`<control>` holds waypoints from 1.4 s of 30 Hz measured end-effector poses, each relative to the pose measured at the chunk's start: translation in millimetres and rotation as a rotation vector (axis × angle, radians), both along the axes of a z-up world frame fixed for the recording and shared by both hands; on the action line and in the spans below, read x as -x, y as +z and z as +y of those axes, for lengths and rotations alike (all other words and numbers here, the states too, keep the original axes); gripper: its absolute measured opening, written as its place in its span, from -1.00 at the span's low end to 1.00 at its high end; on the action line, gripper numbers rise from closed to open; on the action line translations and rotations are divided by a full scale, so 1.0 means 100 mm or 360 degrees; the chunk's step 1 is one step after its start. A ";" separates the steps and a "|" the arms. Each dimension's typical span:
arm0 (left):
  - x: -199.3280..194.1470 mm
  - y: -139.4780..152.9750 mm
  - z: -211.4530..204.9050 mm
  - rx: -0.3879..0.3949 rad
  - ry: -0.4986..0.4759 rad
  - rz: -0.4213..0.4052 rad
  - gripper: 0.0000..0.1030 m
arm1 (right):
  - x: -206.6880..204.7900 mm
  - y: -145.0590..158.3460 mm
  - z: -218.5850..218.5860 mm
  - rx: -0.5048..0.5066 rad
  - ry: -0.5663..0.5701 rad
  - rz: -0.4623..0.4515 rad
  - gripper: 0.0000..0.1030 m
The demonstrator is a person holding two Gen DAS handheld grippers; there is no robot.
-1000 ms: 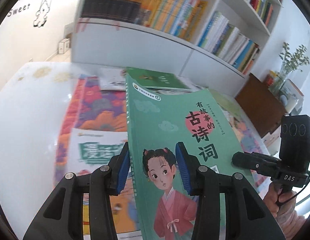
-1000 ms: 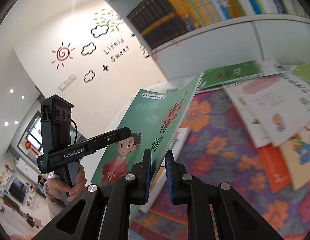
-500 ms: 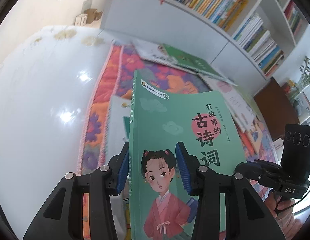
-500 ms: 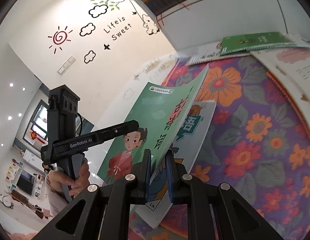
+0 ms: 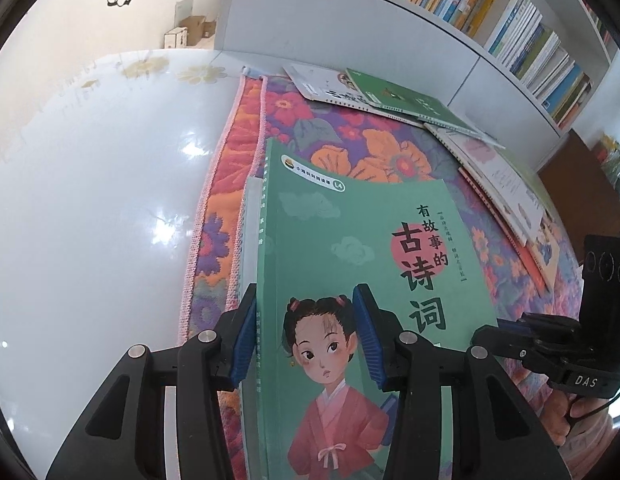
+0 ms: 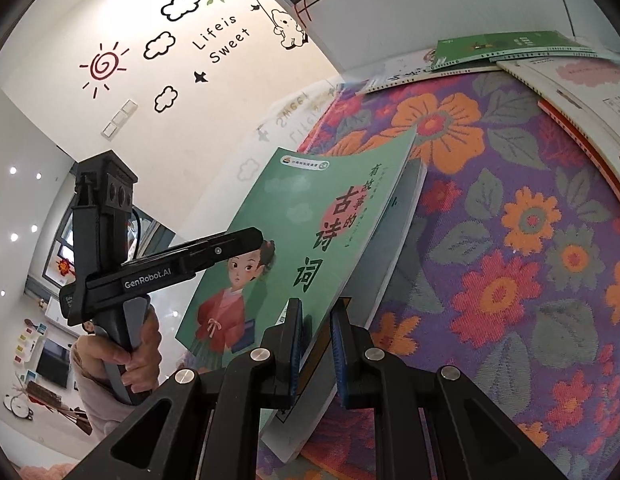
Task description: Organize books
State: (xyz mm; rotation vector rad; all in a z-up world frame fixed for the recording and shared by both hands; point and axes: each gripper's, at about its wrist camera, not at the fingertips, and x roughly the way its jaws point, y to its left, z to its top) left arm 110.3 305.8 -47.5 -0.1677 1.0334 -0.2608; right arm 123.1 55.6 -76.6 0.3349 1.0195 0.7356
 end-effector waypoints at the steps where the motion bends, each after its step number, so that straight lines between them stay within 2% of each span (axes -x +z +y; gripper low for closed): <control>1: 0.01 0.00 0.00 -0.0010 -0.0001 0.0002 -0.18 | 0.00 0.00 0.00 0.0004 0.0000 0.0004 -0.74; 9: 0.01 0.00 -0.05 -0.0139 -0.0001 -0.0004 -0.13 | -0.02 -0.06 0.06 0.0047 0.0004 0.0008 -0.72; 14: 0.00 0.01 -0.01 -0.0174 0.0030 0.0008 -0.06 | -0.02 -0.06 0.06 0.0064 0.0000 0.0003 -0.71; 33: -0.04 -0.05 -0.03 -0.0212 0.0039 0.0023 -0.05 | 0.04 -0.02 0.10 0.0121 -0.0071 0.0009 -0.61; 37: -0.04 -0.03 0.02 -0.0232 0.0081 0.0004 -0.05 | 0.05 -0.01 0.09 0.0117 -0.0084 0.0011 -0.61; 42: -0.02 0.01 0.10 -0.0225 0.0137 -0.0015 -0.05 | 0.06 0.01 -0.01 0.0134 -0.0189 0.0013 -0.60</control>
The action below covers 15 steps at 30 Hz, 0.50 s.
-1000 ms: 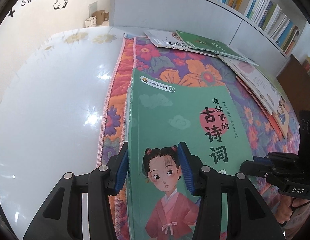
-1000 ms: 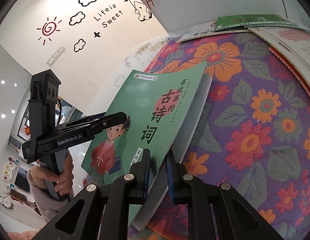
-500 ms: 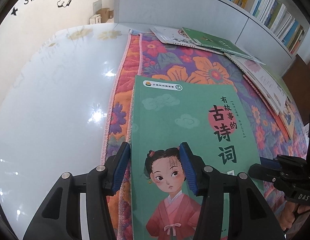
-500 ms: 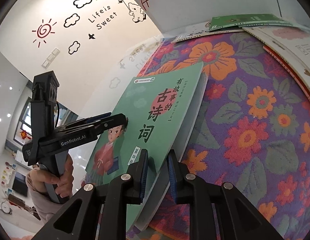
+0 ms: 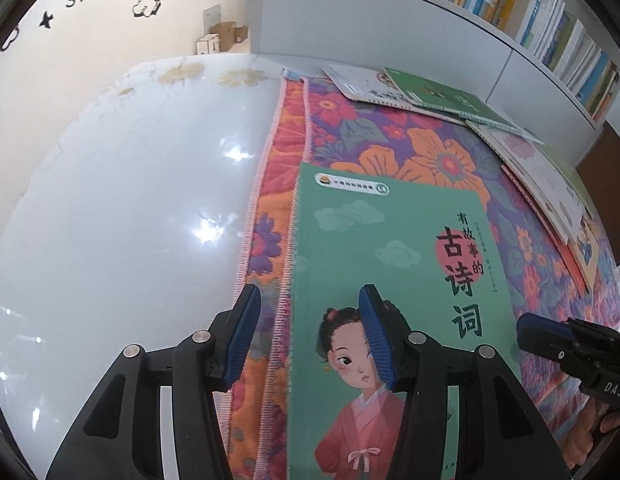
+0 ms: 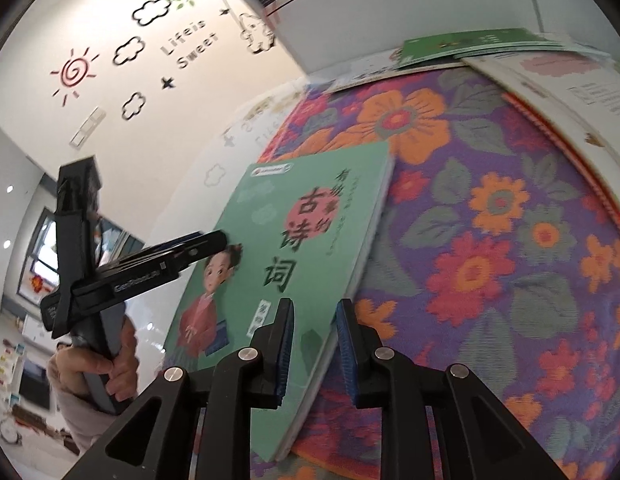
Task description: Organize books
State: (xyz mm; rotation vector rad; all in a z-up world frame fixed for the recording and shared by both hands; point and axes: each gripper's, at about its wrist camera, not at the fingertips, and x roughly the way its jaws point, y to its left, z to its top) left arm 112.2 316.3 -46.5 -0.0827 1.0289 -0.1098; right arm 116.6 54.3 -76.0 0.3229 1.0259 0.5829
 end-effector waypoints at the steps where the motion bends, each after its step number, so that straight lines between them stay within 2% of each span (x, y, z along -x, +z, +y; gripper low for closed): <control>1: 0.01 0.02 0.01 0.0009 0.0005 -0.0012 -0.05 | 0.00 0.01 -0.02 -0.0002 -0.0011 -0.0002 -0.60; 15: 0.02 0.04 0.08 0.0023 0.0067 -0.0036 -0.05 | -0.04 -0.08 -0.04 -0.0034 -0.0008 0.0052 -0.57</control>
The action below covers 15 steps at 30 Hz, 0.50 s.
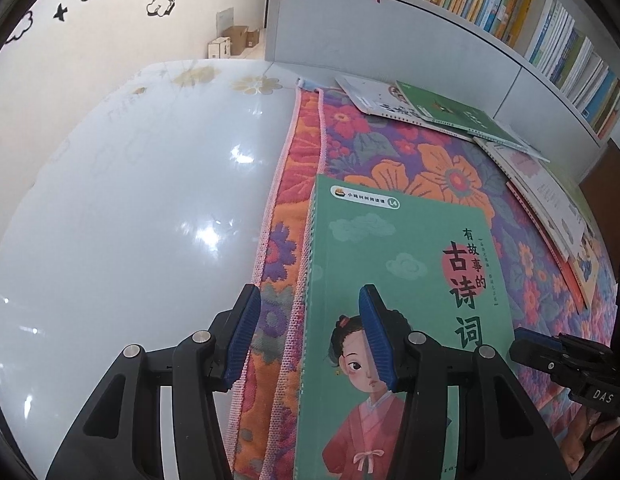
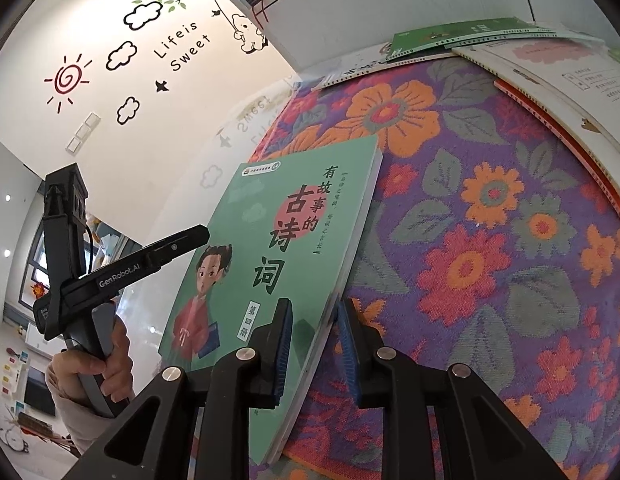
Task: Organize books
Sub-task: 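Open both grippers, release the green book and move toward the book pile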
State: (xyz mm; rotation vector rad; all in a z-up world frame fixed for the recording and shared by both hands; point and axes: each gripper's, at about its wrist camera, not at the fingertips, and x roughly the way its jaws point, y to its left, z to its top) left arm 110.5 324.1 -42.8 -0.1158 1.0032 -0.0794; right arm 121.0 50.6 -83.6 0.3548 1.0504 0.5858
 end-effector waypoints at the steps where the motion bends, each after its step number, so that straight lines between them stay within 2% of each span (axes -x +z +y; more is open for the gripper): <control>1: 0.00 0.00 0.00 0.0001 0.0001 -0.0004 -0.05 | 0.00 0.00 0.00 -0.0006 -0.0001 0.0005 -0.57; 6: -0.02 0.01 -0.01 0.0013 0.0008 -0.0020 -0.05 | 0.01 0.05 -0.08 -0.0023 -0.0016 0.0027 -0.57; 9: -0.01 0.09 0.06 -0.0039 0.0085 -0.0032 -0.05 | 0.06 0.16 -0.15 -0.0049 0.0033 0.0027 -0.57; 13: 0.13 0.34 0.24 -0.0057 0.0227 -0.0080 -0.05 | 0.26 0.59 -0.34 -0.0028 0.0147 -0.0171 -0.57; 15: 0.26 0.50 0.26 -0.0040 0.0267 -0.0115 -0.05 | 0.32 0.74 -0.49 -0.0071 0.0159 -0.0202 -0.57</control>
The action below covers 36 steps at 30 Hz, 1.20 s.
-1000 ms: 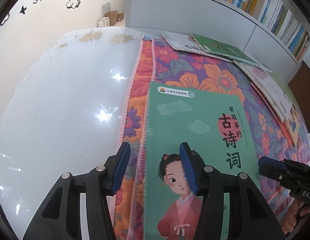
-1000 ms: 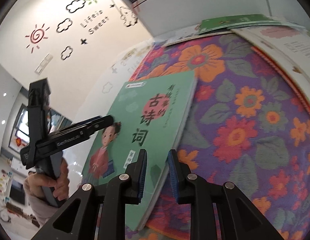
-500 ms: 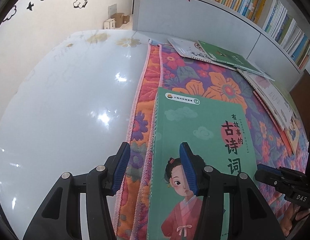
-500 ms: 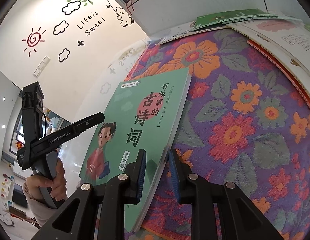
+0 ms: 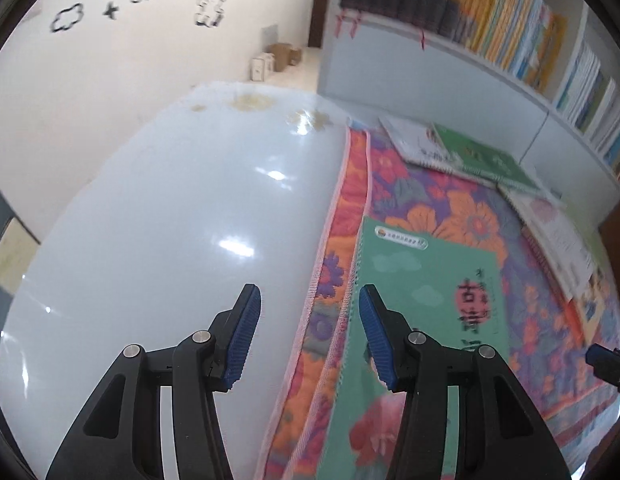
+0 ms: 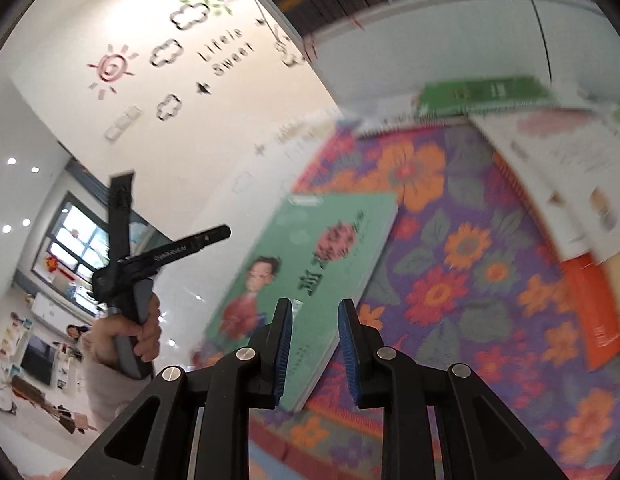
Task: Organize books
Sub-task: 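Open both grippers, release the green book and move toward the book pile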
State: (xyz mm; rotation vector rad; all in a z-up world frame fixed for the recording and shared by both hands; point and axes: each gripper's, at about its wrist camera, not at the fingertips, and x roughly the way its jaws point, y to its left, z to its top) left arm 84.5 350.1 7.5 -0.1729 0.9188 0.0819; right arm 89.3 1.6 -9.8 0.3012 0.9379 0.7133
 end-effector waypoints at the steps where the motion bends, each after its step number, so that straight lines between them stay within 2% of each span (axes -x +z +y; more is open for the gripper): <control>1: 0.07 0.08 -0.02 0.0002 0.0005 -0.0022 -0.05 | 0.04 0.09 -0.10 -0.0032 0.0007 -0.0005 -0.57; 5: 0.26 0.33 -0.23 -0.0012 0.0052 -0.0060 -0.05 | 0.26 0.30 -0.47 -0.0068 0.0039 -0.0084 -0.56; 7: 0.34 0.44 -0.40 0.0035 0.0059 -0.0091 -0.05 | 0.33 0.35 -0.63 -0.0058 0.0036 -0.0083 -0.56; 10: 0.53 0.60 -0.78 0.0082 0.0014 -0.0142 -0.05 | 0.48 0.42 -0.95 -0.0124 0.0051 -0.0038 -0.56; 12: 0.64 0.67 -1.09 0.0055 -0.0030 -0.0166 -0.05 | 0.66 0.48 -1.20 -0.0087 0.0014 -0.0114 -0.53; 13: 0.70 0.69 -1.23 0.0060 -0.0057 -0.0178 -0.05 | 0.75 0.49 -1.32 -0.0047 -0.0020 -0.0156 -0.47; 14: 0.73 0.70 -1.38 0.0081 -0.0088 -0.0183 -0.05 | 0.81 0.51 -1.45 -0.0030 -0.0052 -0.0180 -0.23; 15: 0.74 0.69 -1.48 0.0098 -0.0109 -0.0181 -0.05 | 0.87 0.49 -1.61 -0.0044 -0.0095 -0.0188 0.05; 16: 0.75 0.66 -1.64 0.0121 -0.0143 -0.0176 -0.05 | 0.89 0.48 -1.72 -0.0061 -0.0127 -0.0187 0.09; 22: 0.66 0.51 -2.25 0.0177 -0.0285 -0.0114 -0.05 | 0.99 0.36 -2.24 0.0038 -0.0285 -0.0195 0.09; 26: 0.59 0.40 -2.59 0.0174 -0.0369 -0.0091 -0.05 | 0.96 0.26 -2.48 0.0048 -0.0358 -0.0160 0.09; 30: 0.49 0.28 -2.79 0.0186 -0.0402 -0.0054 -0.05 | 0.83 0.16 -2.66 0.0051 -0.0406 -0.0098 0.09; 36: 0.25 0.09 -3.01 0.0193 -0.0395 -0.0007 -0.05 | 0.49 0.05 -2.79 0.0138 -0.0419 -0.0059 0.09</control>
